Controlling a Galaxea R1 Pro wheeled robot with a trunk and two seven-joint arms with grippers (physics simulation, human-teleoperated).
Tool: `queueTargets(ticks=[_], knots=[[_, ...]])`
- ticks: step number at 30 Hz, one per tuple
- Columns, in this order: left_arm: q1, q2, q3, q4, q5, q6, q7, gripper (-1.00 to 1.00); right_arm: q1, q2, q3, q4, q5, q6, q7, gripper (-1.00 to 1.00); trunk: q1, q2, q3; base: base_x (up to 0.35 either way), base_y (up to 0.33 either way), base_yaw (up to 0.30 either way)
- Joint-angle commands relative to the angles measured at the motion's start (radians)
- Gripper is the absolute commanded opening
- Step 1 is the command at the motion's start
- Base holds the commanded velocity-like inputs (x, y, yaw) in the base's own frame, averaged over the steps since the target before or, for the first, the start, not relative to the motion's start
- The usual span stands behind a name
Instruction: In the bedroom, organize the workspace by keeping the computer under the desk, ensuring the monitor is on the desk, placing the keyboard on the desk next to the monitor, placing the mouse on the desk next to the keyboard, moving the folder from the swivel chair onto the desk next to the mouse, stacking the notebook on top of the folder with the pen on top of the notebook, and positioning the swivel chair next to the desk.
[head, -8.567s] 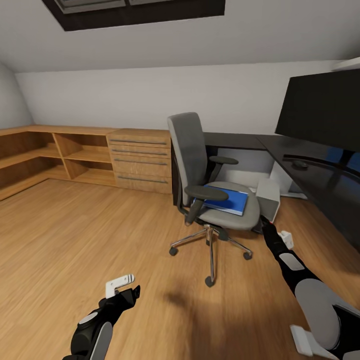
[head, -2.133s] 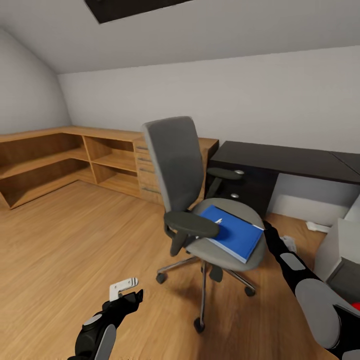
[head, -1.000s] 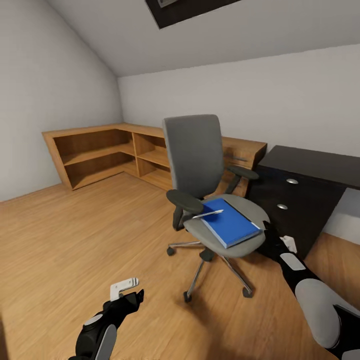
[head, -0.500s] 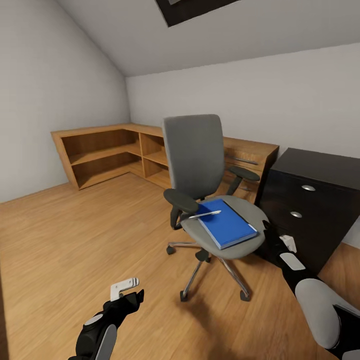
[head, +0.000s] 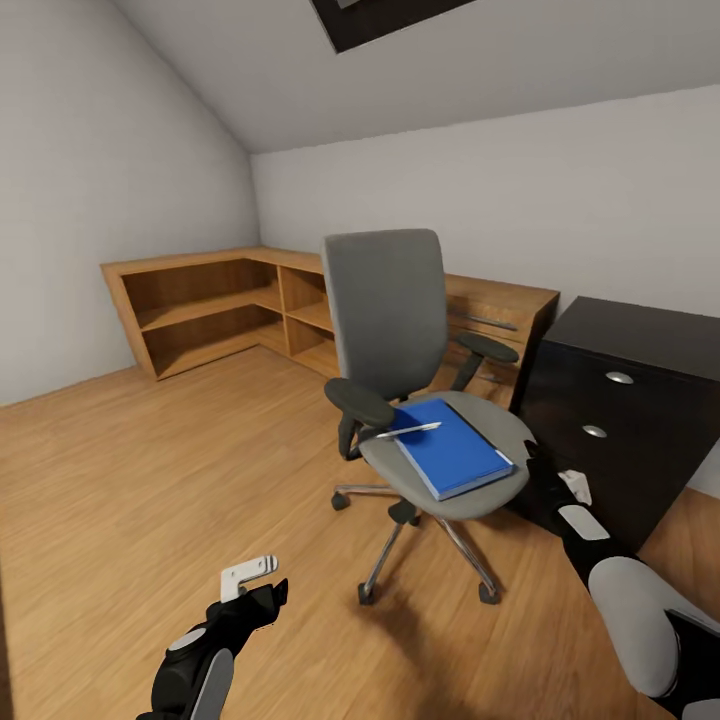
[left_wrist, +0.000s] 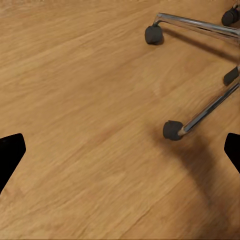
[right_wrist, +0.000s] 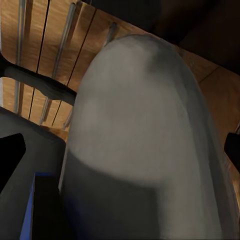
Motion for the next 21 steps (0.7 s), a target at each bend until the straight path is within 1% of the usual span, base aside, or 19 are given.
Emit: queueTargets(ticks=[1,4,10,16,18,21], knots=[[-0.001,0.000,-0.001,-0.001,0.010,0.003,0.009,1.00,-0.001,0.001,0.005,0.002,-0.010,0.002,0.006,1.00,0.000,0.000,-0.001,0.262,0.000,0.028],[-0.001,0.000,-0.001,-0.001,0.011,0.003,0.009,1.00,-0.001,0.001,0.005,0.002,-0.010,0.001,0.006,1.00,0.000,0.000,-0.001,0.099,0.000,0.158],[-0.001,0.000,-0.001,-0.001,0.011,0.003,0.009,1.00,-0.001,0.001,0.005,0.002,-0.010,0.001,0.006,1.00,0.000,0.000,-0.001,0.028,0.000,0.258],[-0.001,0.000,-0.004,-0.001,0.010,0.003,0.009,1.00,-0.001,0.001,0.005,0.002,-0.010,0.001,0.006,1.00,0.000,0.000,-0.001,0.201,0.000,0.261],[-0.001,0.000,-0.009,-0.001,0.010,0.003,0.009,1.00,-0.001,0.001,0.005,0.002,-0.010,0.002,0.006,1.00,0.000,0.000,-0.001,0.065,0.000,0.149],[-0.001,0.000,-0.012,-0.001,0.011,0.003,0.009,1.00,-0.001,0.001,0.005,0.002,-0.010,0.002,0.006,1.00,0.000,0.000,-0.001,0.060,0.000,0.043]])
